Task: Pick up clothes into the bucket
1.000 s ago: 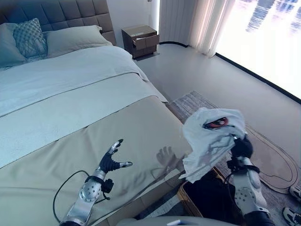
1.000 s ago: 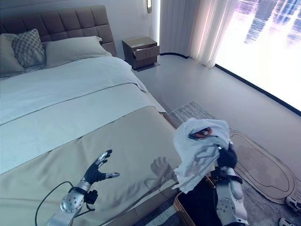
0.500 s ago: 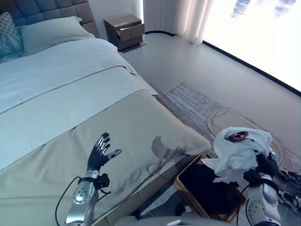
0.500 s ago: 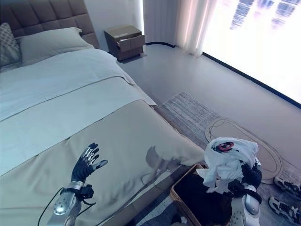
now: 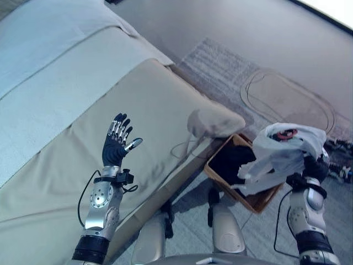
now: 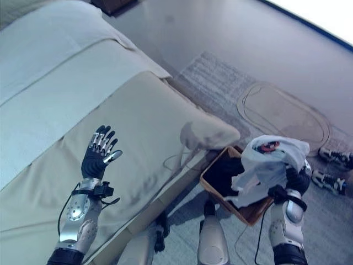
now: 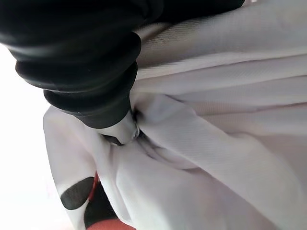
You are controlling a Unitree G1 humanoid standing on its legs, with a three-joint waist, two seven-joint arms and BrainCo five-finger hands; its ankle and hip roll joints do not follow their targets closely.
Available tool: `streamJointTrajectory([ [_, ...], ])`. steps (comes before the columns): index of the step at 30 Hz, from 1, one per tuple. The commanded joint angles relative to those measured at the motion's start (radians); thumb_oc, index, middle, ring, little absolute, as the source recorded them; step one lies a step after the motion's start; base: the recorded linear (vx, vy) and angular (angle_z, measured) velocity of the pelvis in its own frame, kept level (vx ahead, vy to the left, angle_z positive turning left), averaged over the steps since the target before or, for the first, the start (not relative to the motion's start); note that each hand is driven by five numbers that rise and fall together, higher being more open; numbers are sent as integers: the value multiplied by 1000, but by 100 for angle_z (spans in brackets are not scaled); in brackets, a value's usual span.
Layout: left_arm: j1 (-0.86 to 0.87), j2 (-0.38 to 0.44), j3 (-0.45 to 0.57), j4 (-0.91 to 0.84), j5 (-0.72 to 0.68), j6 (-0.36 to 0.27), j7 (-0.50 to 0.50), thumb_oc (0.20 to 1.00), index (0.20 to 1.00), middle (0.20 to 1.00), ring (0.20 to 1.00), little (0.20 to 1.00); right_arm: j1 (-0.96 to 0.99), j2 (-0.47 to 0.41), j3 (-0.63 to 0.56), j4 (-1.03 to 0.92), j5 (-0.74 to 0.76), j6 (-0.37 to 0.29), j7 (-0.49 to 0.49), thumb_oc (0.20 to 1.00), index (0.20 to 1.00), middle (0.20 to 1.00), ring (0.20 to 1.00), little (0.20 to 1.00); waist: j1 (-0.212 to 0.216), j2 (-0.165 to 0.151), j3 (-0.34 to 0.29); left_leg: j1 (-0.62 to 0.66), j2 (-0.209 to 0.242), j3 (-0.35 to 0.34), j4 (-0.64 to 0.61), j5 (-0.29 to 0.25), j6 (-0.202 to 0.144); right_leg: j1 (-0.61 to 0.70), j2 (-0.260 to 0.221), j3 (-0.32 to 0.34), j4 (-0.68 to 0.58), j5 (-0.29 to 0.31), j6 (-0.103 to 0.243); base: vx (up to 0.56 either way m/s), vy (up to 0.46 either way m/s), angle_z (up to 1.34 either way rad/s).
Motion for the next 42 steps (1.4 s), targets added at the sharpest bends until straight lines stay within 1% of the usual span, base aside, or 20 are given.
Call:
streamJointTrajectory([
  [1, 6, 17, -10, -98, -27, -77, 15, 1000, 1000, 1000, 1000, 1000, -55, -76, 16, -46, -29, -106, -36, 200, 200, 200, 200, 200, 1, -14, -6, -58, 39, -4, 217, -145, 13, -29, -44, -3, -12, 93, 28, -159, -8, -10],
  [3, -7, 16, -11, -108, -22, -79, 32, 1000, 1000, 1000, 1000, 1000, -76, -91, 25, -60, -41, -110, -50, 200, 200, 200, 200, 200, 3, -8, 8, -129, 49, 2, 286, -169, 12, -103, -40, 12, 48, 75, 23, -141, -19, -5],
  [4, -8, 16, -11, -108, -21, -79, 32, 1000, 1000, 1000, 1000, 1000, -77, -91, 25, -60, -41, -110, -50, 200, 200, 200, 200, 200, 3, -9, 5, -134, 47, 3, 282, -161, 13, -107, -41, 13, 43, 82, 22, -109, -36, -8],
  [5, -14, 17, -18, -121, -30, -80, 35, 1000, 1000, 1000, 1000, 1000, -89, -98, 30, -70, -49, -117, -62, 200, 200, 200, 200, 200, 3, -2, 19, -189, 51, 0, 329, -176, 14, -161, -39, 22, 88, 66, 17, -108, -25, -8],
  [9, -28, 30, -14, -134, -27, -90, 47, 1000, 1000, 1000, 1000, 1000, -129, -133, 50, -66, -68, -119, -79, 200, 200, 200, 200, 200, 5, 10, 30, -262, 54, 14, 374, -191, 16, -252, -34, 46, 141, 55, 11, -92, 8, -5],
  [12, -28, 38, -10, -149, -38, -100, 58, 1000, 1000, 1000, 1000, 1000, -166, -171, 56, -72, -82, -121, -98, 200, 200, 200, 200, 200, 11, 23, 43, -359, 58, 22, 437, -202, 16, -348, -27, 74, 200, 48, 6, -91, -2, -18],
  [17, -5, 42, -7, -164, -68, -106, 66, 1000, 1000, 1000, 1000, 1000, -204, -203, 65, -66, -82, -128, -118, 200, 200, 200, 200, 200, 23, 44, 57, -431, 54, 30, 480, -212, 24, -439, -21, 102, 255, 37, 0, -25, 16, -2],
  [18, -2, 41, -7, -166, -74, -109, 68, 1000, 1000, 1000, 1000, 1000, -213, -205, 68, -54, -83, -127, -122, 200, 200, 200, 200, 200, 28, 49, 55, -434, 53, 24, 499, -244, 15, -444, -19, 106, 279, 5, 3, -14, 15, -5],
  [19, -3, 40, -7, -167, -74, -109, 68, 1000, 1000, 1000, 1000, 1000, -215, -206, 69, -53, -82, -128, -122, 200, 200, 200, 200, 200, 25, 47, 59, -448, 54, 33, 498, -218, 24, -454, -21, 106, 269, 33, -1, 51, 26, -13],
  [20, 0, 43, -8, -171, -78, -115, 74, 1000, 1000, 1000, 1000, 1000, -240, -216, 82, -21, -82, -125, -133, 200, 200, 200, 200, 200, 34, 59, 62, -459, 51, 30, 516, -250, 18, -473, -18, 114, 298, 0, 1, -24, 16, -10],
  [21, 0, 42, -7, -172, -78, -115, 74, 1000, 1000, 1000, 1000, 1000, -242, -217, 83, -19, -82, -126, -133, 200, 200, 200, 200, 200, 33, 60, 62, -461, 51, 30, 522, -255, 18, -476, -18, 114, 304, -5, 2, 38, 37, -8],
  [22, 3, 44, -10, -184, -81, -120, 76, 1000, 1000, 1000, 1000, 1000, -273, -236, 104, 19, -119, -109, -156, 200, 200, 200, 200, 200, 41, 71, 66, -483, 48, 35, 532, -256, 20, -506, -15, 124, 323, -10, -1, -17, 17, -5],
  [27, -7, 47, -19, -195, -78, -131, 102, 1000, 1000, 1000, 1000, 1000, -363, -274, 169, 78, -244, -59, -235, 200, 200, 200, 200, 200, 54, 87, 72, -530, 46, 45, 558, -260, 24, -563, -16, 139, 358, -15, -5, -32, 6, -4],
  [29, -11, 52, -42, -208, -74, -132, 113, 1000, 1000, 1000, 1000, 1000, -437, -311, 231, 152, -347, 0, -281, 200, 200, 200, 200, 200, 63, 97, 77, -550, 42, 48, 557, -255, 26, -587, -21, 143, 366, -15, -6, -19, 0, 0],
  [31, -15, 52, -52, -213, -68, -135, 121, 1000, 1000, 1000, 1000, 1000, -484, -323, 272, 188, -404, 31, -298, 200, 200, 200, 200, 200, 66, 104, 80, -563, 42, 52, 556, -251, 27, -603, -20, 146, 371, -15, -9, 0, 0, 0],
  [35, -23, 56, -58, -221, -53, -141, 141, 1000, 1000, 1000, 1000, 1000, -533, -328, 306, 231, -436, 54, -314, 200, 200, 200, 200, 200, 70, 108, 82, -581, 39, 56, 560, -248, 28, -629, -18, 152, 382, -15, -11, 0, 0, 0],
  [38, -29, 59, -73, -237, -65, -149, 144, 1000, 1000, 1000, 1000, 1000, -605, -346, 372, 356, -457, 86, -303, 200, 200, 200, 200, 200, 81, 112, 82, -608, 38, 59, 572, -247, 31, -660, -17, 157, 400, -16, -13, 0, 0, 0],
  [40, -31, 59, -75, -241, -69, -148, 144, 1000, 1000, 1000, 1000, 1000, -621, -355, 405, 379, -491, 105, -291, 200, 200, 200, 200, 200, 82, 110, 81, -616, 39, 59, 575, -246, 31, -668, -16, 159, 402, -14, -14, -10, -4, 2],
  [41, -30, 65, -80, -238, -66, -143, 146, 1000, 1000, 1000, 1000, 1000, -653, -381, 476, 441, -588, 158, -280, 200, 200, 200, 200, 200, 85, 107, 81, -625, 39, 57, 578, -245, 31, -680, -14, 158, 406, -12, -14, 0, 0, 0],
  [42, -30, 64, -80, -239, -63, -141, 149, 1000, 1000, 1000, 1000, 1000, -676, -387, 504, 473, -616, 174, -277, 200, 200, 200, 200, 200, 83, 107, 79, -632, 39, 58, 580, -245, 31, -686, -13, 157, 409, -12, -15, 0, 0, 0],
])
